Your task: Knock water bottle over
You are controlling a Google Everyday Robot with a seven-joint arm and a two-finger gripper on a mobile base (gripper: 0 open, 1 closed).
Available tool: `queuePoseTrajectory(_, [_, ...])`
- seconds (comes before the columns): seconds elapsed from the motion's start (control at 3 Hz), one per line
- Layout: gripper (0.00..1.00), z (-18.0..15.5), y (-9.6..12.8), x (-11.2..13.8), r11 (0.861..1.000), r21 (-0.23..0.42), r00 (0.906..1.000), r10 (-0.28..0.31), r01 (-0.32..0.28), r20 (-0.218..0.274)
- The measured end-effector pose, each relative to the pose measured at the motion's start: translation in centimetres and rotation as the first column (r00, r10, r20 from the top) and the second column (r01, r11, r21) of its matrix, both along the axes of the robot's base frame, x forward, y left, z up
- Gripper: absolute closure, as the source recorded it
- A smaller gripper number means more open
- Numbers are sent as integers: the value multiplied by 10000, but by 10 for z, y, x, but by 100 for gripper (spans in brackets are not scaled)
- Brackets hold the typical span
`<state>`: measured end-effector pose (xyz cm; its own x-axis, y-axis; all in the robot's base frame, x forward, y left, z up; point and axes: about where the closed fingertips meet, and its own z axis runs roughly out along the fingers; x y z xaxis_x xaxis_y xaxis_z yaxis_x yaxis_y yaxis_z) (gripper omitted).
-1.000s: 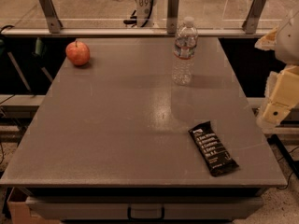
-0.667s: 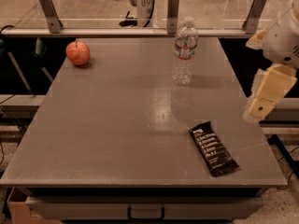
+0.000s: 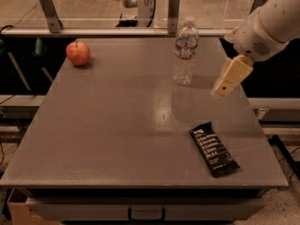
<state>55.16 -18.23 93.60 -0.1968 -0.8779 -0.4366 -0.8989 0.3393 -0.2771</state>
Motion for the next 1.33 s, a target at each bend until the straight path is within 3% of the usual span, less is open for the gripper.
queuePoseTrajectory(0.33, [0, -14, 10, 44, 9917, 1285, 9989, -7, -54, 472])
queuePoseTrajectory(0.67, [0, -32, 29, 85, 9389, 3391, 9972, 398, -592, 638])
queuePoseTrajectory(1.0, [0, -37, 47, 95, 8754, 4729, 9950, 849, -997, 526])
queuePoseTrajectory(1.33, [0, -35, 75, 87, 8074, 5700, 9870, 1540, -1523, 456])
